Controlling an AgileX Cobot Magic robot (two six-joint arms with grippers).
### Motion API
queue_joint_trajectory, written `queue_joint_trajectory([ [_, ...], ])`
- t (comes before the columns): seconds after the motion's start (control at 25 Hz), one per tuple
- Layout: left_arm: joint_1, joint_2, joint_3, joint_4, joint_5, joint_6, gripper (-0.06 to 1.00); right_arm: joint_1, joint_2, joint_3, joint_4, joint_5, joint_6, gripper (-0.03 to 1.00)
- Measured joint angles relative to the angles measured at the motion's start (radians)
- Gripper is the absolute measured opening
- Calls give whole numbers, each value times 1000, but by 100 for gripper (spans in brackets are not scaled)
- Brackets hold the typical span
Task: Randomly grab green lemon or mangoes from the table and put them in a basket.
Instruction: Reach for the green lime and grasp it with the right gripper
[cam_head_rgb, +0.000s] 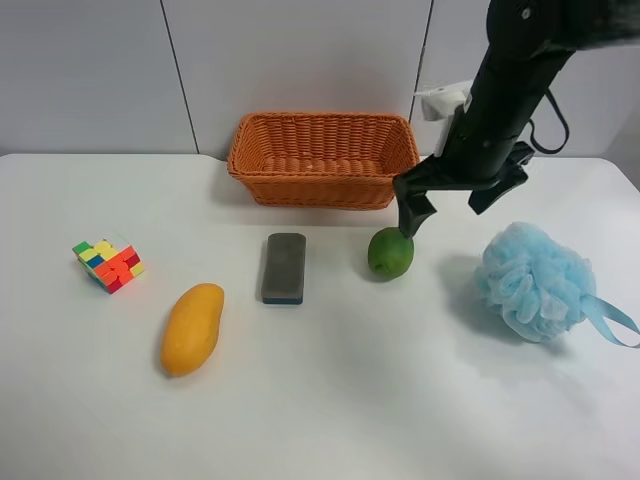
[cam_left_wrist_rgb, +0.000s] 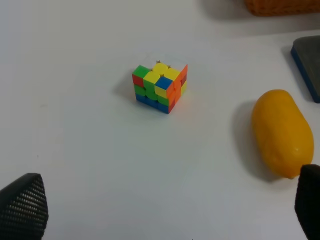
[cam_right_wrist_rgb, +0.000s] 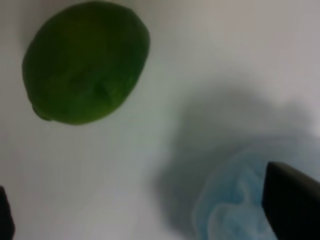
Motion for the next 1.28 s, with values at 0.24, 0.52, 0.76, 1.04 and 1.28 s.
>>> queue_joint_trajectory([
  [0.24, 0, 0, 0, 0, 0, 0, 99, 40, 107, 0, 0, -102, -13, 99],
  [0.52, 0, 0, 0, 0, 0, 0, 99, 72, 199, -1, 0, -196, -19, 99],
  [0.76, 0, 0, 0, 0, 0, 0, 99, 74, 232, -1, -2, -267, -22, 99],
  [1.04, 0, 0, 0, 0, 0, 0, 99, 74, 276, -3, -1, -281, -22, 99],
  [1.28, 0, 0, 0, 0, 0, 0, 99, 74, 280, -3, -1, -281, -22, 99],
])
